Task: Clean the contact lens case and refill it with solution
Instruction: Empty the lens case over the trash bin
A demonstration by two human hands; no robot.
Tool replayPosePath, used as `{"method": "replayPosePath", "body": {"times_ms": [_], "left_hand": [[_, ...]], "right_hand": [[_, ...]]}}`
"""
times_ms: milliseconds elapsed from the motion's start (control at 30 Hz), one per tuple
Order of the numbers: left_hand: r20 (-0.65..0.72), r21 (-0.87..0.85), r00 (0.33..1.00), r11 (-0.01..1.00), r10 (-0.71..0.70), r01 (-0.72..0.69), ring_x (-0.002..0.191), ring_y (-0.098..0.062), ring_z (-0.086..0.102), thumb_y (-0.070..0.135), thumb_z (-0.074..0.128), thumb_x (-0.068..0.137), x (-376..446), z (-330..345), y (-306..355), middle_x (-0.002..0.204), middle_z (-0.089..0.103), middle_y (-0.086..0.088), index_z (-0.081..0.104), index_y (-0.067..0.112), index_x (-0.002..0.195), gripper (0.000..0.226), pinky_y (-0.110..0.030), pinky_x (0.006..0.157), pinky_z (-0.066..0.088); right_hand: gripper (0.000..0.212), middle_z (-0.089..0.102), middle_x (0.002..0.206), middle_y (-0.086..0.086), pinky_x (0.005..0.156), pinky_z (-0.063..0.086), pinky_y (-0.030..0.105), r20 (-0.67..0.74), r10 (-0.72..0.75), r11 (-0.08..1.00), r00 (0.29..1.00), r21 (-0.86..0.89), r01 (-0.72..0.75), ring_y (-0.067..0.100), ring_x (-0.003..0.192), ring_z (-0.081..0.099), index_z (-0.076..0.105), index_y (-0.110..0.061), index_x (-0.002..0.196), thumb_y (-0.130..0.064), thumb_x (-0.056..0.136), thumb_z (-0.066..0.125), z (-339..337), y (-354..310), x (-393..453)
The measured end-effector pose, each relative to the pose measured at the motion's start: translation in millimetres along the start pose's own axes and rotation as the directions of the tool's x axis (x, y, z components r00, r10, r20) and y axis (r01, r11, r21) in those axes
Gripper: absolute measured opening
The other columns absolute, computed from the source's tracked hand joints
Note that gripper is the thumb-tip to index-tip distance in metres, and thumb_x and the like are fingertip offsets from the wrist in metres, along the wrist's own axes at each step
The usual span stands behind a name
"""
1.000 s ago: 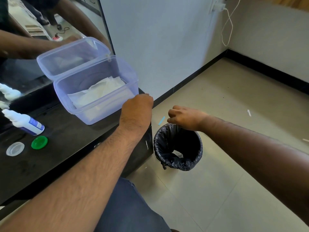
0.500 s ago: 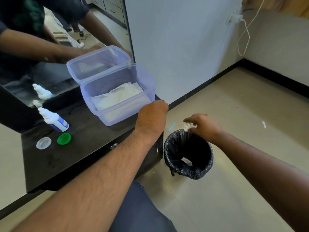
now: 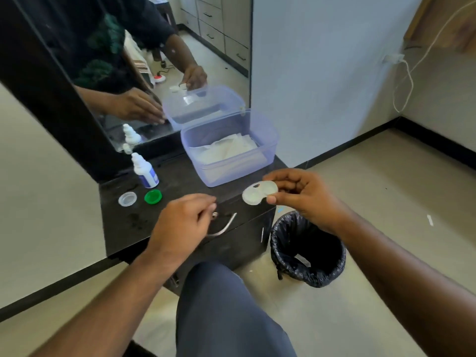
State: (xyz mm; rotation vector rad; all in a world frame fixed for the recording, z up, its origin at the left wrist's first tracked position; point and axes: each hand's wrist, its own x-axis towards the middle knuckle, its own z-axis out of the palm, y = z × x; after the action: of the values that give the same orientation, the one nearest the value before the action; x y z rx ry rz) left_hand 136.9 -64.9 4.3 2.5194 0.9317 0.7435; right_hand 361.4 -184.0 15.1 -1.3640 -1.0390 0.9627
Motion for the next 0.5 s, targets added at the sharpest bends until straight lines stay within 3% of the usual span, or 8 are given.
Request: {"method": "replayPosePath", "body": {"times_ms": [67,167,300,400,500], "left_hand": [[-0.019,0.049,0.998,0.997,-0.067,0.067,0.088,-0.019,0.072,0.009,0.073,0.082,-14.5,-20.4,-17.3,0.095,0.076,-0.003,0.078,0.009,0.096,0.014,-0.024,0.084,0.052],[-0.028,0.161,0.984,0.971,-0.177,0.179,0.09,-0.022,0.071,0.017,0.07,0.085,-33.7,-44.8,-36.8,0.097,0.076,-0.002,0.078,0.013,0.097,0.015,-0.033,0.08,0.056],[0.003,0.276,0.963,0.926,-0.268,0.257,0.095,-0.026,0.069,0.016,0.067,0.088,-51.3,-66.2,-54.4,0.102,0.075,-0.005,0.077,0.01,0.1,0.017,-0.035,0.081,0.054],[0.025,0.269,0.954,0.921,-0.298,0.281,0.106,-0.023,0.066,0.021,0.063,0.091,-53.0,-71.3,-59.8,0.113,0.072,-0.003,0.075,0.012,0.107,0.022,-0.033,0.09,0.05],[0.077,0.288,0.939,0.909,-0.334,0.3,0.107,-0.02,0.064,0.026,0.058,0.093,-49.3,-71.9,-61.3,0.116,0.071,-0.001,0.074,0.016,0.11,0.025,-0.036,0.092,0.049]], "right_hand": [[0.037,0.074,0.101,0.006,0.087,0.053,0.028,0.023,-0.046,0.999,0.999,-0.02,0.047,0.02,0.095,0.069,0.068,-0.014,0.106,-0.007,0.071,0.077,30.2,-5.0,12.4],[0.032,0.072,0.099,0.004,0.079,0.049,0.023,0.054,-0.097,0.975,0.994,-0.195,0.105,0.017,0.082,0.06,0.07,-0.017,0.106,-0.012,0.075,0.079,72.9,-7.7,30.8],[0.036,0.065,0.096,-0.008,0.074,0.048,0.018,0.019,-0.094,0.938,0.995,-0.334,0.095,0.011,0.08,0.059,0.07,-0.021,0.11,-0.015,0.076,0.079,123.1,-2.5,48.3],[0.04,0.062,0.094,-0.013,0.079,0.046,0.017,-0.009,-0.074,0.907,0.997,-0.417,0.063,0.006,0.083,0.056,0.067,-0.021,0.116,-0.015,0.078,0.078,145.8,1.6,52.6],[0.043,0.064,0.104,-0.006,0.09,0.049,0.022,-0.015,-0.04,0.874,0.999,-0.485,0.027,0.006,0.093,0.057,0.064,-0.019,0.122,-0.016,0.08,0.075,153.9,-1.3,53.7]]}}
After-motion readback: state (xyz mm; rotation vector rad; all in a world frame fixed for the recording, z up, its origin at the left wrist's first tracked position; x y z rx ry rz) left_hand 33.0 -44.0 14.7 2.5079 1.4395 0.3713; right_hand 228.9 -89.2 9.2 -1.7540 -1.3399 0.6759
